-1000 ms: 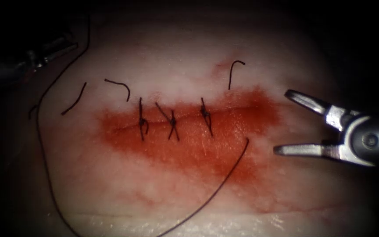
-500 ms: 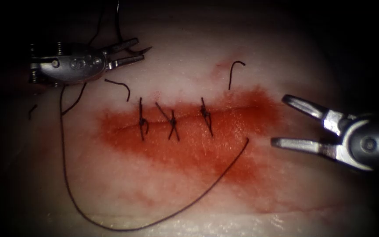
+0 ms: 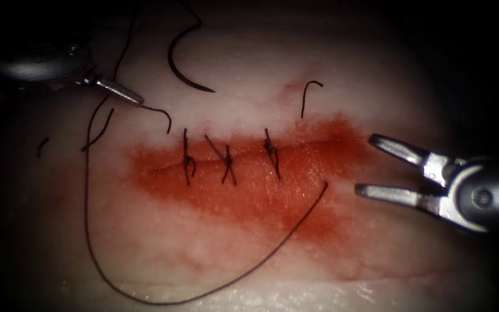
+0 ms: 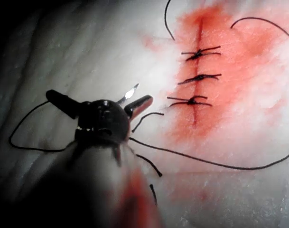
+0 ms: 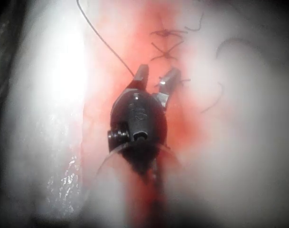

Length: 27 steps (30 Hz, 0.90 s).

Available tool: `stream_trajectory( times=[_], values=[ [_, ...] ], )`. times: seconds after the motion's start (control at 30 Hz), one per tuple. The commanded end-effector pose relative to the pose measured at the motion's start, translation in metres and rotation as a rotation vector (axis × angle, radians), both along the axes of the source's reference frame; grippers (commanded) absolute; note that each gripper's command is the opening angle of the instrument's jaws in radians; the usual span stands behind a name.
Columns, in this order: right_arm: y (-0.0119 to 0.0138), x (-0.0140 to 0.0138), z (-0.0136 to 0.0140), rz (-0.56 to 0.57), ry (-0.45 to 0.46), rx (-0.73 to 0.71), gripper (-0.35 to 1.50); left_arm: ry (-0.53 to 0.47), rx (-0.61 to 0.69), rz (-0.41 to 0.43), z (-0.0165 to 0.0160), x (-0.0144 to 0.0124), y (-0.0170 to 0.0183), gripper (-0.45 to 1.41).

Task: Wound Closure
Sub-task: Set needle down from left hand, then pick up suture with left end-effector

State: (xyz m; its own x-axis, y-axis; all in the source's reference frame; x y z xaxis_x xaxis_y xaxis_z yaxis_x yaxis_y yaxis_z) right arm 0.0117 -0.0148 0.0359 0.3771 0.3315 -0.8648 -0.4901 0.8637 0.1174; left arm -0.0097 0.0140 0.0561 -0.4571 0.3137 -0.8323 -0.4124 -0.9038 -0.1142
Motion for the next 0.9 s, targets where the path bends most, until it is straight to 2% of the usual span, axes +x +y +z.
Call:
stream_trajectory(
  times=[0.03,0.13,0.23,0.33,0.43,0.5,0.63,0.7,0.77,0.9],
  values=[
    [-0.0004,0.0007,0.0005,-0.003,0.001,0.001,0.13,-0.005,-0.004,0.017,-0.0001,0.0002,0.0001,1.18],
    [-0.0004,0.0007,0.0006,-0.003,0.000,0.000,0.13,0.009,-0.008,0.112,-0.0020,0.0024,-0.0014,1.08],
    [-0.0004,0.0008,0.0006,-0.002,0.000,0.000,0.13,0.052,0.007,0.267,-0.0032,0.0041,-0.0039,1.00],
    [-0.0004,0.0009,0.0007,-0.001,-0.001,0.000,0.16,0.116,0.004,0.436,-0.0037,0.0052,-0.0069,0.81],
    [-0.0004,0.0009,0.0007,0.000,-0.002,0.000,0.19,0.168,-0.024,0.589,-0.0035,0.0054,-0.0095,0.73],
    [-0.0005,0.0010,0.0007,0.000,-0.001,-0.001,0.28,0.223,-0.057,0.752,-0.0027,0.0048,-0.0121,0.74],
    [-0.0006,0.0010,0.0007,-0.001,-0.001,-0.002,0.31,0.262,-0.095,0.918,-0.0017,0.0040,-0.0135,0.76],
    [-0.0007,0.0010,0.0007,-0.001,0.000,-0.003,0.31,0.311,-0.115,0.979,-0.0011,0.0035,-0.0137,0.78],
    [-0.0007,0.0010,0.0007,-0.001,0.000,-0.003,0.31,0.354,-0.162,1.002,-0.0008,0.0030,-0.0132,0.96],
    [-0.0007,0.0010,0.0008,-0.001,0.000,-0.004,0.30,0.373,-0.244,1.003,-0.0003,0.0020,-0.0119,0.98]
  ],
)
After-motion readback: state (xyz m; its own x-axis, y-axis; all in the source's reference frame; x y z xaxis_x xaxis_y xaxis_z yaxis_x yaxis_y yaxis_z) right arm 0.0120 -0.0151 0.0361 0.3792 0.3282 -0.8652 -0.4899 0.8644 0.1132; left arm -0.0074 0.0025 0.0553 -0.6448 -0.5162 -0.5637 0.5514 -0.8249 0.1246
